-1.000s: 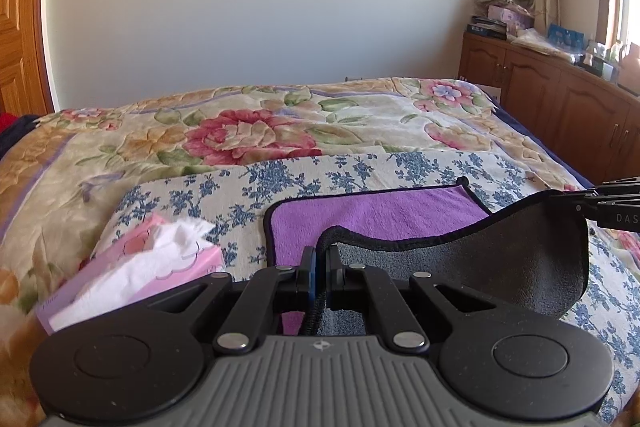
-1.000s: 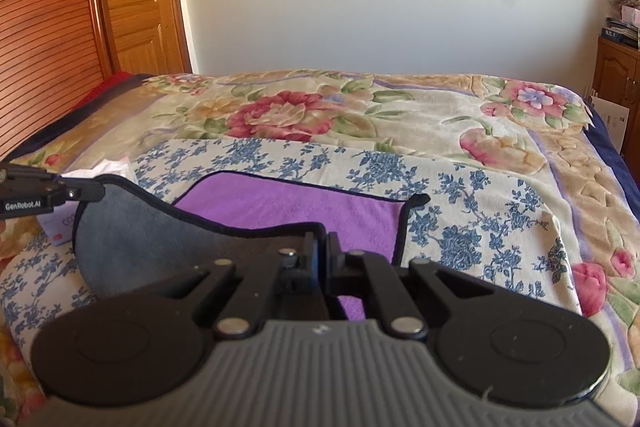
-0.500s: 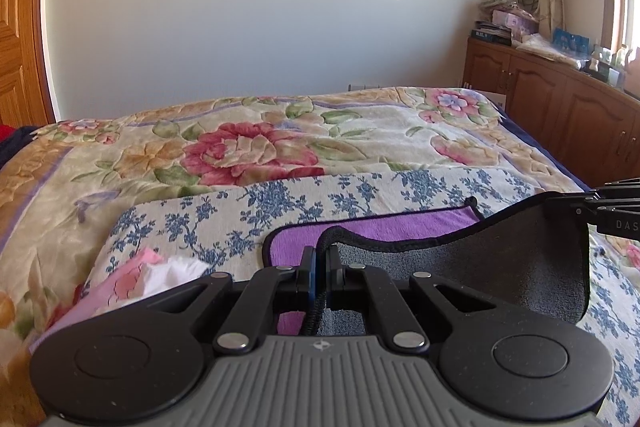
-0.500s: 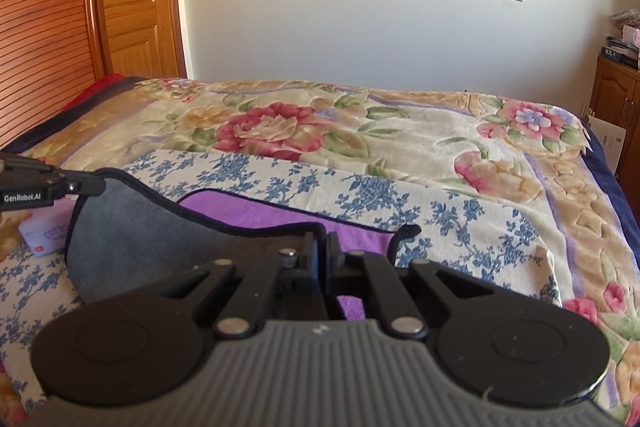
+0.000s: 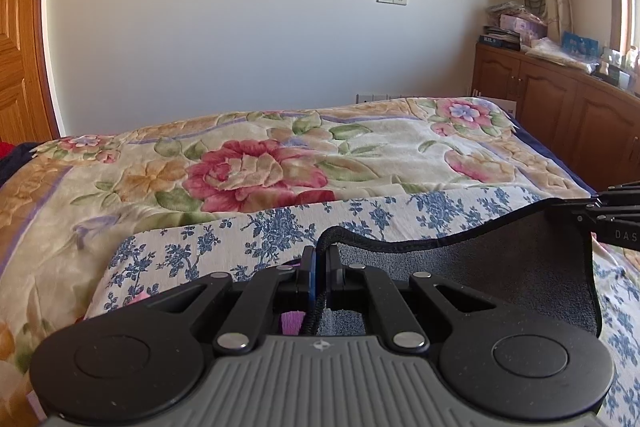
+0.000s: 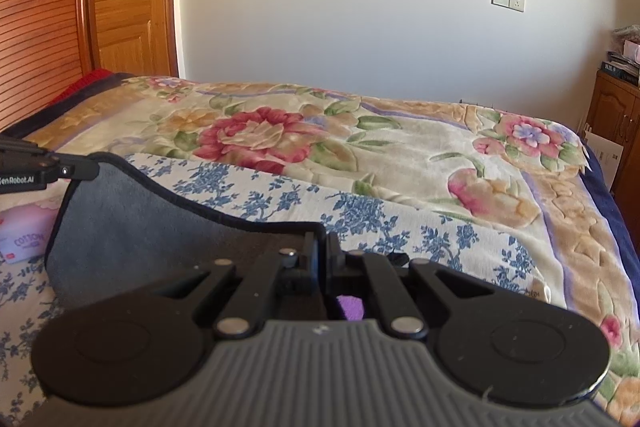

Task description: Fold towel

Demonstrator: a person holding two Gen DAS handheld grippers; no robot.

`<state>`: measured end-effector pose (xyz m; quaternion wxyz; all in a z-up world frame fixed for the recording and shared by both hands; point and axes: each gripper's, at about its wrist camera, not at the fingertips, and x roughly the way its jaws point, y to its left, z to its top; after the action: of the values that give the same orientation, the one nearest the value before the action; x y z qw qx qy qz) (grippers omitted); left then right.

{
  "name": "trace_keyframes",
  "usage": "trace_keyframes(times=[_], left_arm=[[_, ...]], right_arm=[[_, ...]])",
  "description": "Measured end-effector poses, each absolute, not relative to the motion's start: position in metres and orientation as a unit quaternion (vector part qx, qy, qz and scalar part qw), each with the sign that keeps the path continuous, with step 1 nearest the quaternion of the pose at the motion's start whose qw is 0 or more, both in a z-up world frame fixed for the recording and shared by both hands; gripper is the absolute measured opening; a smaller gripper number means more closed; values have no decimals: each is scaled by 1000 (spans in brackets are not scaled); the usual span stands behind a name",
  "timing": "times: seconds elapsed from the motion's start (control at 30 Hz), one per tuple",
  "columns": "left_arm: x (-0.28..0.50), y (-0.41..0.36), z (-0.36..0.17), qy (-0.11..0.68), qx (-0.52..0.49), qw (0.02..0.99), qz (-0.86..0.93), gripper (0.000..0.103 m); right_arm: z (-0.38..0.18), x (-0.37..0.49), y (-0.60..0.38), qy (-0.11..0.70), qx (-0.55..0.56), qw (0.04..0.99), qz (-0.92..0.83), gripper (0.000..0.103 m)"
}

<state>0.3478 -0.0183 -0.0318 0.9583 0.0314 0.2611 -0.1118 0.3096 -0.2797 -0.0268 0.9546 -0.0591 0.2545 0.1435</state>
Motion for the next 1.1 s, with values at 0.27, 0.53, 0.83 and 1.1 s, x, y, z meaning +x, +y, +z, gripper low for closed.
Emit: trace_keyframes(times=[0.27, 0.53, 0.83, 1.1], left_arm=[[367, -26, -38, 257, 30, 960, -104, 5], [383, -29, -45, 253, 35, 963, -92, 5], [400, -32, -59, 254, 50, 962, -82, 5], [416, -31, -79, 270, 54, 959, -70, 5]], right_arm=[[-32, 328, -282, 254, -64, 955, 137, 4], [-40, 345, -282, 255, -70, 955, 133, 4], [-59, 363, -282, 267, -87, 952, 123, 4], [-76, 374, -283, 286, -90, 946, 122, 4]])
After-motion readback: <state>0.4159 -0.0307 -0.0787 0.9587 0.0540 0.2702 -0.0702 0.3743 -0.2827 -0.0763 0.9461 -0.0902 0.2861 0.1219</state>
